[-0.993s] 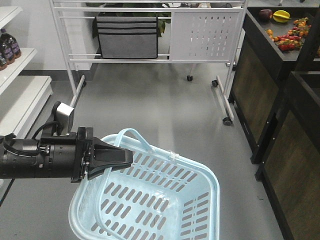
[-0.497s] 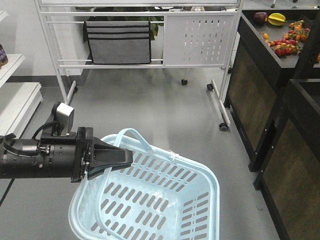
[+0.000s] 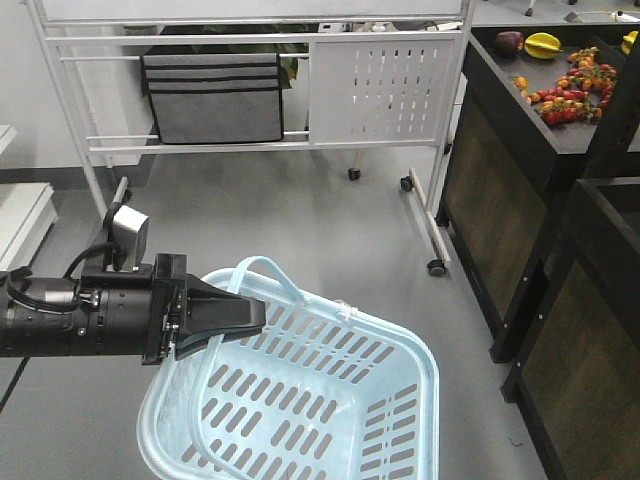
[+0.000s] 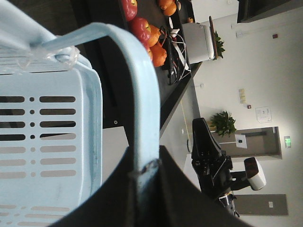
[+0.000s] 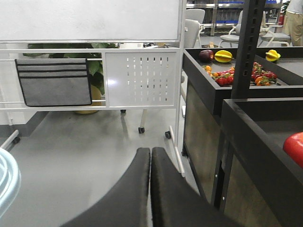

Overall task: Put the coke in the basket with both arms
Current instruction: 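Drive the base across the room carrying the basket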

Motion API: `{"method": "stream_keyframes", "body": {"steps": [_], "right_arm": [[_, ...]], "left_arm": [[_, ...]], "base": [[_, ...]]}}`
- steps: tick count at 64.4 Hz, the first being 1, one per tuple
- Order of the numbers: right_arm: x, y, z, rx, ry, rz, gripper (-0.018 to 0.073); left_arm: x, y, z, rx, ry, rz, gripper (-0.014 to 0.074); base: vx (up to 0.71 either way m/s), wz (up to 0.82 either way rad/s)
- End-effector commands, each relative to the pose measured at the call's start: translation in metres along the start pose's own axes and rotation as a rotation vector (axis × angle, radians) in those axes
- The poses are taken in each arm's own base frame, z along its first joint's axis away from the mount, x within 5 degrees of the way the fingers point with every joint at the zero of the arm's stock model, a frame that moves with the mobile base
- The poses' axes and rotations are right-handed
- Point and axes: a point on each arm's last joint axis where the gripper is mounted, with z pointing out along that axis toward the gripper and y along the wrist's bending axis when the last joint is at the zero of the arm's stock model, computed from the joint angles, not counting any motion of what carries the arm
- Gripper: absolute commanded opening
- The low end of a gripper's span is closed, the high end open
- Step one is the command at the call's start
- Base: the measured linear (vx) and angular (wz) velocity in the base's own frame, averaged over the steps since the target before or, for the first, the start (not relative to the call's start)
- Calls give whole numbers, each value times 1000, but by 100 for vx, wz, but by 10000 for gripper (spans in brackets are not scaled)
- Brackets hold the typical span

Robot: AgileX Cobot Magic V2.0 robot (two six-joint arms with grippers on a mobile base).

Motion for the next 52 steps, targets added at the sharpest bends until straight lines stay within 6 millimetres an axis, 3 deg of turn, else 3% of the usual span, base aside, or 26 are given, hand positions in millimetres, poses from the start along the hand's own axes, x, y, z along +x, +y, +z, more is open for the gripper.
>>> {"method": "stream_keyframes", "body": {"steps": [1,52], "right_arm": [[-5,0,-1,-3,-85,-1,-9],[-5,0,-1,-3,-85,-1,-9]], "left_arm": [[-1,-24,-4,121,-24,19,-6],[-1,-24,-4,121,-24,19,-6]], "base": [[18,-13],[21,0]]}}
